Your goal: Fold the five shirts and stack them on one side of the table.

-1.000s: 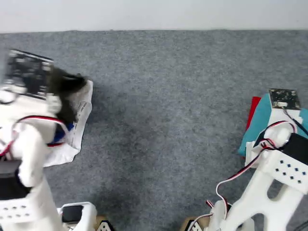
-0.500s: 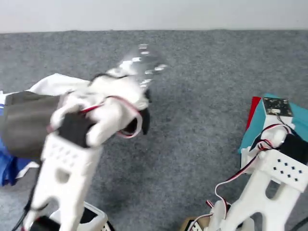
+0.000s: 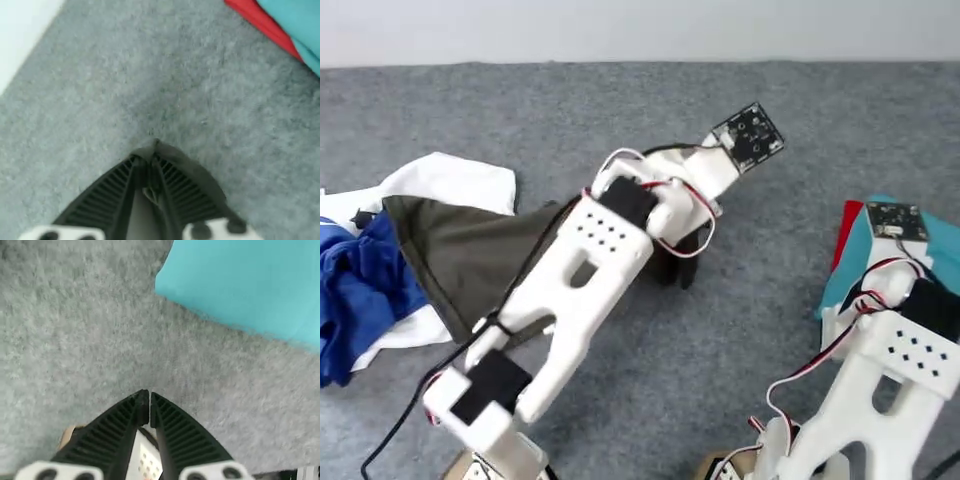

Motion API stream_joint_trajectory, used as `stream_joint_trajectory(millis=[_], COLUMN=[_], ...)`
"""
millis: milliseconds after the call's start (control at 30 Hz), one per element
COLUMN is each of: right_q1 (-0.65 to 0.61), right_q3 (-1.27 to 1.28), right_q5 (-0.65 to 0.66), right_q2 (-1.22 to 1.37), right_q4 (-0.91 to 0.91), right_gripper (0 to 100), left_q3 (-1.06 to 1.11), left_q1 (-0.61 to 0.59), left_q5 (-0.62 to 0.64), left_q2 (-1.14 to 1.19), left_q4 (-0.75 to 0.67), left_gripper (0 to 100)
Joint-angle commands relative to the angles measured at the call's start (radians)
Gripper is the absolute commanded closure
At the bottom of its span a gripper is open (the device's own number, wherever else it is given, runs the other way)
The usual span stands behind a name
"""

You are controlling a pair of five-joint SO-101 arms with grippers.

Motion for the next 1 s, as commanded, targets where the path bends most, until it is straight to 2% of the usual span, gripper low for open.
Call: stream_joint_trajectory(millis=[0,67,167,333,433,567,700,867,967], right_q1=[-0.047,-0.094,-0.216,-0.447,-0.55,-0.607,-0.641,-0.711,-0.746], right_q3=[-0.006,0.0,0.002,-0.005,-0.008,-0.074,-0.196,-0.384,-0.5], right_q5=[-0.003,-0.009,-0.017,-0.141,-0.169,-0.166,-0.124,-0.089,-0.089], right_q2=[-0.013,-0.007,0.041,0.191,0.295,0.443,0.607,0.803,0.903], right_q4=[-0.056,-0.094,-0.134,-0.189,-0.242,-0.278,-0.282,-0.249,-0.199], right_gripper=[98.7,98.7,98.9,98.9,98.9,98.7,98.4,90.6,89.8], left_q3=[-0.165,-0.222,-0.278,-0.334,-0.344,-0.357,-0.318,-0.179,-0.096], left_q1=[-0.032,-0.066,-0.104,-0.183,-0.265,-0.397,-0.512,-0.578,-0.609], left_q5=[0.038,0.087,0.077,0.071,0.064,0.023,0.012,-0.041,-0.046], left_q2=[0.008,0.008,0.008,0.008,0.006,0.006,-0.009,-0.11,-0.161], left_q4=[0.138,0.201,0.285,0.397,0.482,0.585,0.598,0.595,0.582], left_gripper=[86,83,82,82,82,88,96,93,91])
